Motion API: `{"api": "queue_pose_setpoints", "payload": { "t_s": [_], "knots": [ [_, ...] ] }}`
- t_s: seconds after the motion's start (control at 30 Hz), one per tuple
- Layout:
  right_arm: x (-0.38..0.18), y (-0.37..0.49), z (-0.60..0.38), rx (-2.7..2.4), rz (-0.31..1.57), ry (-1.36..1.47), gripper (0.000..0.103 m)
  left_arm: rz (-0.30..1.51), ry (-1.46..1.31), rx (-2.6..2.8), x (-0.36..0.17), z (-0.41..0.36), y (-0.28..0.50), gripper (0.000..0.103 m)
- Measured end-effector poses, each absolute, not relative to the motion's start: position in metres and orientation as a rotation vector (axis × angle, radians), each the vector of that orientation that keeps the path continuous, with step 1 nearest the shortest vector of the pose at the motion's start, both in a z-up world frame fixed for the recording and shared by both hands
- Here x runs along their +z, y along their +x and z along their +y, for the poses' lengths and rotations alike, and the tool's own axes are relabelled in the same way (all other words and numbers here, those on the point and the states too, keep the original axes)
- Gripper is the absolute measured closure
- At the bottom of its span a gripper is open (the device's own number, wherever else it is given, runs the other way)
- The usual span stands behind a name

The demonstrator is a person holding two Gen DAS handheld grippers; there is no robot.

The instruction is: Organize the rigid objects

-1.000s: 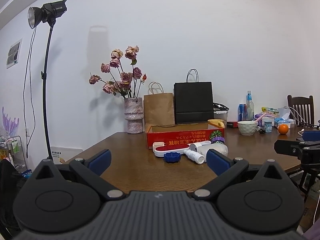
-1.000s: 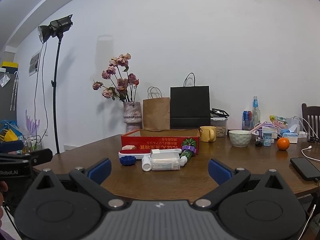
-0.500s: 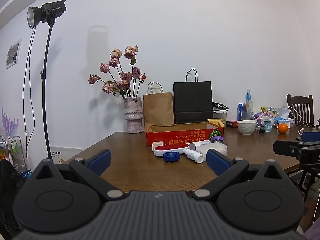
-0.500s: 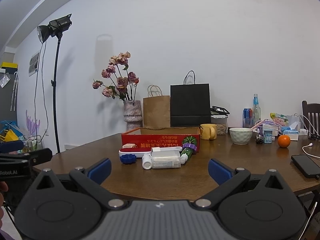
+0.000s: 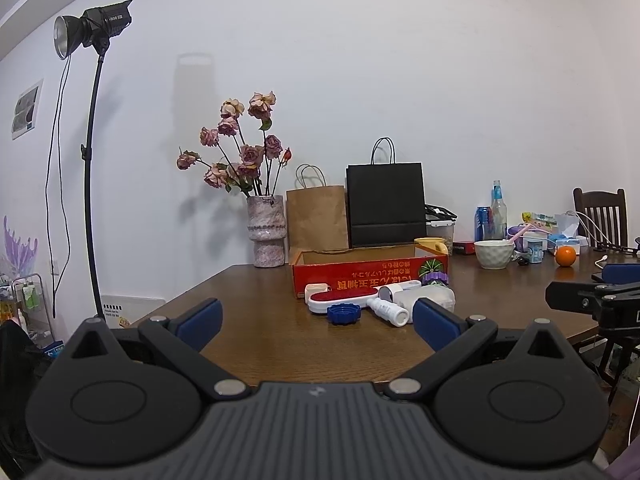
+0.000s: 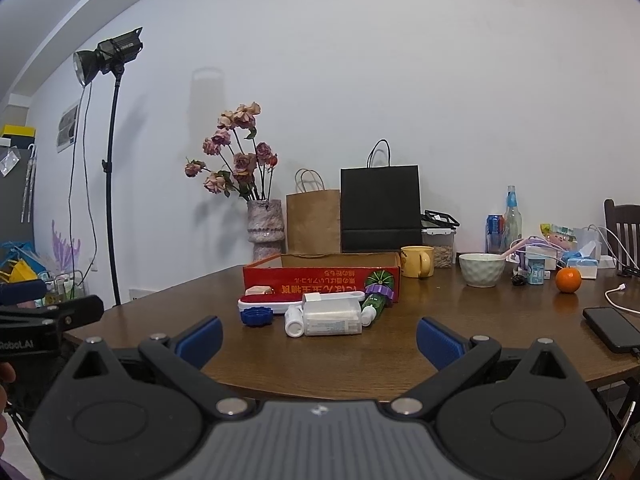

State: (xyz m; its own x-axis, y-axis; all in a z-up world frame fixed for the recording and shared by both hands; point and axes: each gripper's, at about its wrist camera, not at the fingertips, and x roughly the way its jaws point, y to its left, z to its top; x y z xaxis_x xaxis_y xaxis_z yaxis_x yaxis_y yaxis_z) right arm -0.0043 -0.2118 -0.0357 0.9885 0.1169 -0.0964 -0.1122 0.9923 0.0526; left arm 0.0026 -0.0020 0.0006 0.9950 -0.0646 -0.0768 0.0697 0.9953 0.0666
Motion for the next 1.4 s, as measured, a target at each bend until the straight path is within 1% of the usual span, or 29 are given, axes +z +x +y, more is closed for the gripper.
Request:
{"api": "queue_pose_setpoints", "payload": {
  "t_s": [0.67,0.8,0.83,0.93,1.07,1.2,1.4],
  "knots": [
    [-0.036,-0.002,-0.211,0.141,0.085,0.034,0.000,0.096,0.054,-0.083,0.000,-0.001,0.007,0.000],
    [-0.042,0.002,-0.220,0.153,-0.016,0.070,0.000,0.088,0.081,-0.081,-0.004,-0.002,0.012,0.000],
    [-0.044,0.007,-0.223,0.157,-0.009,0.085,0.000,0.079,0.097,-0.075,-0.006,-0.003,0.015,0.000],
    [-0.047,0.032,-0.229,0.164,0.102,0.095,0.000,0.069,0.097,-0.066,-0.009,-0.002,0.030,0.000],
    [-0.051,0.067,-0.237,0.142,0.166,0.120,0.000,0.071,0.063,-0.037,-0.011,-0.004,0.061,0.000],
    [-0.053,0.096,-0.244,0.140,0.192,0.154,0.000,0.071,0.081,-0.036,-0.013,-0.014,0.094,0.000],
    [-0.052,0.141,-0.247,0.095,0.246,0.109,0.000,0.103,0.071,-0.046,-0.015,-0.026,0.148,0.000]
  ]
}}
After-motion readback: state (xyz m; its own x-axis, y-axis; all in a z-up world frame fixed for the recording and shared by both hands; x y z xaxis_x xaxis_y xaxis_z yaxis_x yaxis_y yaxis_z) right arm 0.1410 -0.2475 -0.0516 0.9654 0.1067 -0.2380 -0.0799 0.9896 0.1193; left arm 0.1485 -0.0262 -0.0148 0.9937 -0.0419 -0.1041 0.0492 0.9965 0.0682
